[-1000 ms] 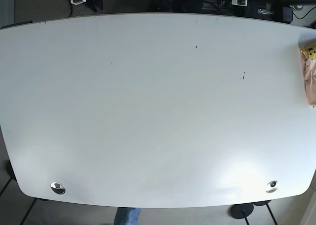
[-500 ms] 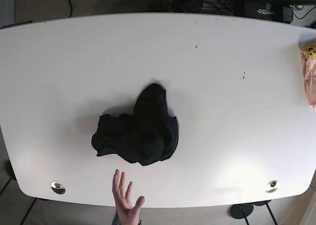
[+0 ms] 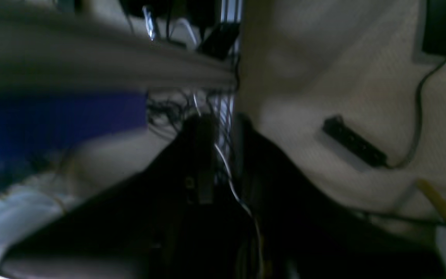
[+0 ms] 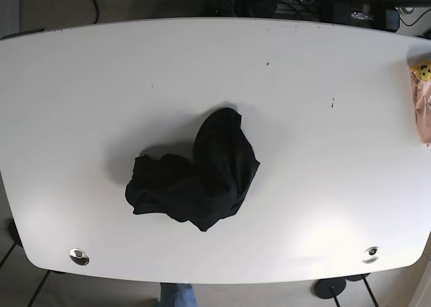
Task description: Fold the T-shirt properly
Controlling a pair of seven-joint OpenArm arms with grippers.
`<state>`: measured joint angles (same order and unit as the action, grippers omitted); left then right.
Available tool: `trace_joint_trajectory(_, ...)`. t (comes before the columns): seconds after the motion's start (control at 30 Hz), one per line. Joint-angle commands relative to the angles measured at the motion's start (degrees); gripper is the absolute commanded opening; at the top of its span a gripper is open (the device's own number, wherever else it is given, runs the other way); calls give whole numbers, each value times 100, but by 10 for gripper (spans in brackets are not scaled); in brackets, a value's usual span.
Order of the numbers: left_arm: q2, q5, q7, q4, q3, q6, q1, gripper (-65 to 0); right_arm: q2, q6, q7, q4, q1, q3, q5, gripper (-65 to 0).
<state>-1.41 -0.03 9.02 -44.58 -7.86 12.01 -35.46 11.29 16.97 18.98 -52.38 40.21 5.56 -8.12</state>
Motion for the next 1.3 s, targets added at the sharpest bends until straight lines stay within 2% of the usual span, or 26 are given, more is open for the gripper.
trace_joint_trajectory(0.03,-13,-19,61,-980,-1,17,-599,-547,54,57,93,-648,502,-16,-36,-564)
trace_joint_trajectory(0.2,-39,-45,61,-3388,-80,8,-2032,-547,106,57,58,-2186,1619,-473,-36,-564)
trace_joint_trajectory(0.3,5,-45,61,-4742,-467,17,-2726,-547,177,57,58,-2969,2111,-508,-36,-564)
trace_joint_trajectory(0.37,110,-54,61,-5648,-731,17,-3025,-547,423,57,58,-3619,2437,-508,-36,-564)
trace_joint_trajectory(0.43,348,-63,61,-6325,-1056,17,-3069,-547,493,57,58,-4226,2656,-631,-72,-564)
trace_joint_trajectory(0.53,435,-63,61,-6703,-1232,17,-2638,-547,458,57,-21,-4999,2753,-1079,-529,-564)
trace_joint_trajectory(0.6,444,-63,61,-6720,-1249,17,-2093,-543,502,83,-197,-5395,2445,-1194,-872,-563)
trace_joint_trajectory(0.67,435,-63,-44,-6720,-1241,17,-1601,-540,502,92,-408,-5597,1900,-1220,-959,-556)
trace_joint_trajectory(0.77,435,-63,-783,-6738,-1205,25,-827,-540,484,101,-1006,-5703,881,-1071,-959,-555)
trace_joint_trajectory(0.87,418,-63,-1266,-6720,-1205,52,-159,-536,493,101,-1700,-5676,-78,-772,-959,-553)
trace_joint_trajectory(0.9,418,-63,-1390,-6720,-1223,236,78,-492,493,101,-2087,-5685,-491,-569,-959,-522)
trace_joint_trajectory(0.97,444,-63,-1433,-6720,-1249,430,342,-413,502,101,-2553,-5685,-1018,-288,-959,-403)
trace_joint_trajectory(1.03,444,-63,-1433,-6712,-1241,430,483,-382,502,101,-2975,-5667,-1625,107,-959,-249)
trace_joint_trajectory(1.07,427,-63,-1433,-6712,-1232,430,491,-382,502,101,-3133,-5659,-1836,266,-959,-209)
trace_joint_trajectory(1.1,427,-63,-1433,-6712,-1232,430,544,-382,502,101,-3318,-5650,-2056,433,-959,-189)
trace_joint_trajectory(1.23,409,-45,-1477,-6703,-1267,430,667,-382,502,101,-3960,-5061,-3207,1338,-951,-184)
trace_joint_trajectory(1.3,409,-45,-1715,-6703,-1390,430,685,-382,502,101,-4004,-4621,-3656,1848,-951,-184)
